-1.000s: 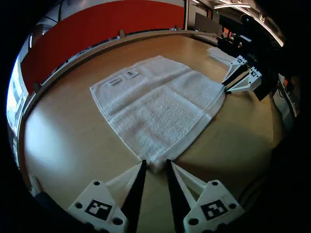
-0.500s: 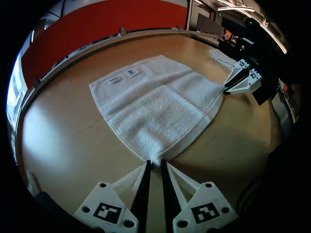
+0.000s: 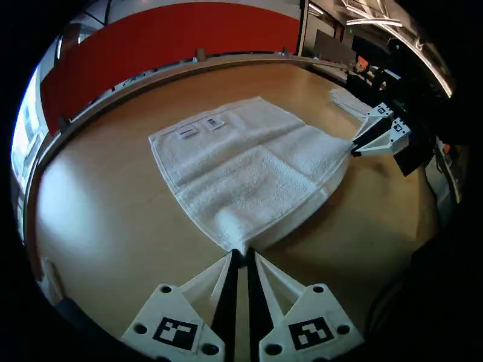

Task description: Fold towel

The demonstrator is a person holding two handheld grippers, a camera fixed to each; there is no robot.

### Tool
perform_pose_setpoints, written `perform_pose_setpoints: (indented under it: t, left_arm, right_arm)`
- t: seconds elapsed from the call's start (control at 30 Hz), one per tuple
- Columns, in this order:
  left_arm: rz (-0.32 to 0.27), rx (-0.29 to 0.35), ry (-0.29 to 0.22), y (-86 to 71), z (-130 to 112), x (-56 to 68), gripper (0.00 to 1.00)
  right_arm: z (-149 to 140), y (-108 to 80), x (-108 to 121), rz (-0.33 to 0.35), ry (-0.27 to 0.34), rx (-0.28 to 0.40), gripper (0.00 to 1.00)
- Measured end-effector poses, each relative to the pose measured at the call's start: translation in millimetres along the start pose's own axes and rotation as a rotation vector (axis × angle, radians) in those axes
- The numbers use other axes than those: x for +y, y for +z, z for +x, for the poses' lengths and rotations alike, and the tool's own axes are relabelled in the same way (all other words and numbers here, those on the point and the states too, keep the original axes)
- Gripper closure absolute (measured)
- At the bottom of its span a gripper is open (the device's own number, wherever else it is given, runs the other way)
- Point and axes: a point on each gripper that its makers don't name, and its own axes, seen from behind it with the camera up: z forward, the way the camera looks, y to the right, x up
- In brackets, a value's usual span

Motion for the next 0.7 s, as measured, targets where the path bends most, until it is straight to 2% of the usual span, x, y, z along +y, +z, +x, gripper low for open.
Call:
perform_pose_setpoints:
  t: [0.3, 0.7]
  left_arm:
    - [0.000, 0.019, -0.001, -22.9, 15.8, 4.2, 0.90]
    - [-0.004, 0.022, -0.037, -53.2, 29.4, 14.8, 0.90]
  right_arm:
    - [19.8, -17.5, -3.3, -0.017, -0.002, 0.042, 0.86]
    - [45.0, -45.9, -8.8, -0.014, -0.008, 0.075, 0.86]
